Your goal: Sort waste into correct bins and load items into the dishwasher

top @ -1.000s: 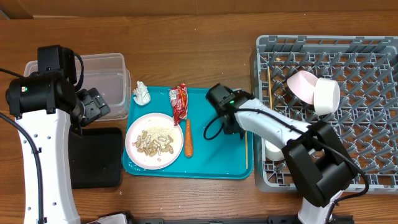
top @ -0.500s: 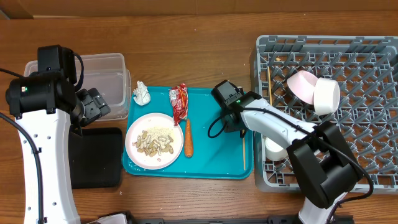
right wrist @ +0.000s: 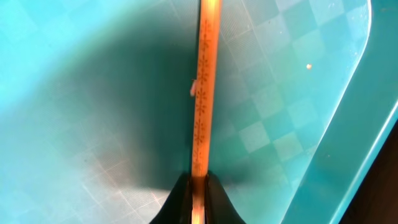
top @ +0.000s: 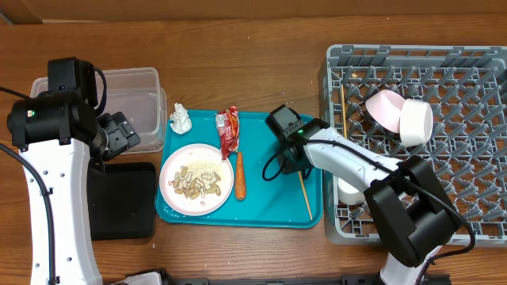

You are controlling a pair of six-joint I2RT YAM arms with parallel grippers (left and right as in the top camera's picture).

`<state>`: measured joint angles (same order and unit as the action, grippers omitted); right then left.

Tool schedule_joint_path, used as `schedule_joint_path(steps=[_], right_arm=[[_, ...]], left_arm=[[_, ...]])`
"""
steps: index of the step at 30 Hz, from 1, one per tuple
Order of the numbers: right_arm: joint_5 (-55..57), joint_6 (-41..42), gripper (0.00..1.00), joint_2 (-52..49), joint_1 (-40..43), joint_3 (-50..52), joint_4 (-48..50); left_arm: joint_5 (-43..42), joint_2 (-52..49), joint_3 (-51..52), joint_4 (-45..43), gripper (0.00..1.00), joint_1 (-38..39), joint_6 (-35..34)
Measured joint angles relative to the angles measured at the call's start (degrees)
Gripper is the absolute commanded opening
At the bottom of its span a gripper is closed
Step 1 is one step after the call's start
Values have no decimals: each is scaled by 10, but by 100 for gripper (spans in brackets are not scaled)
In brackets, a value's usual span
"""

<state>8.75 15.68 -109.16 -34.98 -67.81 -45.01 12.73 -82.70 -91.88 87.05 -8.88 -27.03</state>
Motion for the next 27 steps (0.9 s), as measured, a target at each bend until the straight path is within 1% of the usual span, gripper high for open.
schedule_joint_path(steps=[4, 10, 13, 17, 20, 23, 27], right_arm=[[-2, 1, 4, 0, 0, -6, -18], [-11, -2, 4, 1, 0, -55, -142], [-13, -4, 4, 19, 0, -109, -174], [9, -5, 4, 93, 15, -189, -178], [43, -8, 4, 137, 50, -214, -170], [72, -23, 4, 148, 101, -217, -150], [87, -50, 4, 130, 168, -217, -105]], left_arm=[[0, 0, 0, 0, 100, 0, 0], [0, 0, 0, 0, 100, 0, 0], [0, 0, 0, 0, 100, 0, 0], [0, 0, 0, 0, 100, 0, 0], [0, 0, 0, 0, 100, 0, 0], [0, 0, 0, 0, 100, 0, 0], [0, 0, 0, 0, 100, 0, 0]])
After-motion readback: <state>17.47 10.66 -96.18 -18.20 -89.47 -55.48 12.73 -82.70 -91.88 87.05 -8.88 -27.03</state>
